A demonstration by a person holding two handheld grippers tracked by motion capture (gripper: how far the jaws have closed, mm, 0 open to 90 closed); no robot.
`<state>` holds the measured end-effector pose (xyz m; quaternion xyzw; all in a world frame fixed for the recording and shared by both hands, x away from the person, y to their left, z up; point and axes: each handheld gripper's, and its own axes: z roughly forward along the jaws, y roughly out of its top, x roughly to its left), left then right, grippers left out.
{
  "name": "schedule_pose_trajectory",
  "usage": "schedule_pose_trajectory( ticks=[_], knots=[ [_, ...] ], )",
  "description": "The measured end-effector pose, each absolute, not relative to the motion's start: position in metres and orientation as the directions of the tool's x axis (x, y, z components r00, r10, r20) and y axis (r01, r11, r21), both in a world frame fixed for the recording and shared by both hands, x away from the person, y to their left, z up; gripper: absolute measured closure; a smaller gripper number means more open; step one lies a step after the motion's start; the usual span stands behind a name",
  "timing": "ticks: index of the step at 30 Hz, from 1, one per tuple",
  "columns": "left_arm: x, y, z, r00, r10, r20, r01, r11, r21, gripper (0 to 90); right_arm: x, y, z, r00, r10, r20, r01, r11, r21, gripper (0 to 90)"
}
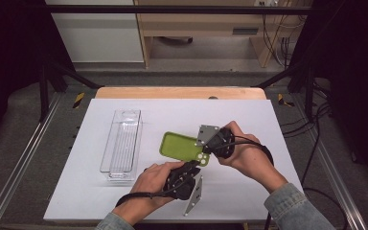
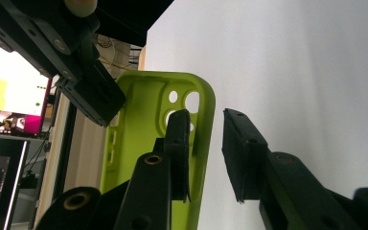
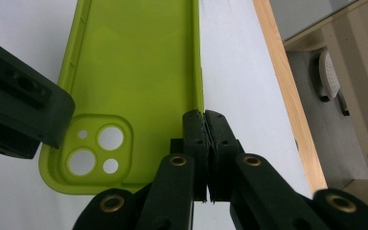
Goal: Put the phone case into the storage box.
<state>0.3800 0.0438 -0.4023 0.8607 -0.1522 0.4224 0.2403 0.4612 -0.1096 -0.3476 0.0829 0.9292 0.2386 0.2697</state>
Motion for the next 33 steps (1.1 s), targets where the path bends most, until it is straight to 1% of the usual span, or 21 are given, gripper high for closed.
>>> schedule_pose_trajectory(
  ticks=[4,5,8,11,12,14,15,16,18,20,21,24,31,32,33],
  knots=[
    [0.380,0.044,-0.402,0.593,-0.061,0.803,-0.466,-0.839,0.280,73.9,0.461,-0.107,-0.347,-0.841,0.280,-0.463,0.020,0.871,0.490,88.8],
    [0.380,0.044,-0.404,0.594,-0.053,0.803,-0.471,-0.832,0.294,74.8,0.461,-0.107,-0.347,-0.840,0.281,-0.464,0.021,0.872,0.490,88.8],
    [0.379,0.044,-0.404,0.591,-0.049,0.805,-0.472,-0.831,0.295,76.4,0.461,-0.106,-0.345,-0.841,0.279,-0.464,0.018,0.870,0.492,88.7],
    [0.380,0.045,-0.404,0.585,-0.052,0.810,-0.473,-0.833,0.288,78.1,0.461,-0.104,-0.344,-0.841,0.276,-0.466,0.015,0.872,0.490,88.8],
    [0.381,0.045,-0.401,0.575,-0.071,0.815,-0.475,-0.840,0.262,79.1,0.461,-0.104,-0.344,-0.841,0.275,-0.466,0.013,0.871,0.490,88.8],
    [0.382,0.045,-0.401,0.574,-0.073,0.816,-0.474,-0.842,0.258,79.7,0.462,-0.102,-0.343,-0.840,0.274,-0.468,0.012,0.872,0.489,88.8],
    [0.382,0.046,-0.401,0.574,-0.073,0.816,-0.474,-0.842,0.258,80.0,0.462,-0.102,-0.342,-0.840,0.273,-0.470,0.011,0.873,0.488,88.8],
    [0.382,0.046,-0.402,0.582,-0.054,0.811,-0.474,-0.834,0.284,80.3,0.463,-0.102,-0.341,-0.840,0.271,-0.469,0.008,0.873,0.488,88.8],
    [0.383,0.046,-0.402,0.581,-0.056,0.812,-0.474,-0.835,0.281,81.0,0.463,-0.100,-0.339,-0.839,0.270,-0.473,0.006,0.873,0.488,88.8],
    [0.384,0.046,-0.402,0.581,-0.060,0.812,-0.472,-0.837,0.276,82.1,0.463,-0.098,-0.337,-0.838,0.266,-0.477,0.002,0.874,0.486,88.7],
    [0.384,0.046,-0.400,0.572,-0.080,0.816,-0.470,-0.847,0.247,82.1,0.463,-0.098,-0.337,-0.838,0.266,-0.477,0.002,0.874,0.486,88.7],
    [0.383,0.046,-0.400,0.576,-0.074,0.814,-0.461,-0.852,0.248,83.9,0.463,-0.095,-0.334,-0.838,0.259,-0.480,-0.005,0.876,0.481,88.6],
    [0.383,0.046,-0.403,0.594,-0.055,0.802,-0.436,-0.860,0.264,85.6,0.463,-0.092,-0.333,-0.845,0.252,-0.472,-0.013,0.872,0.489,87.8],
    [0.384,0.047,-0.403,0.603,-0.048,0.796,-0.430,-0.860,0.273,85.9,0.464,-0.091,-0.334,-0.852,0.260,-0.455,-0.008,0.861,0.509,85.7],
    [0.384,0.046,-0.406,0.617,-0.022,0.787,-0.424,-0.851,0.309,85.9,0.464,-0.091,-0.334,-0.852,0.260,-0.455,-0.008,0.861,0.509,85.7]
  ],
)
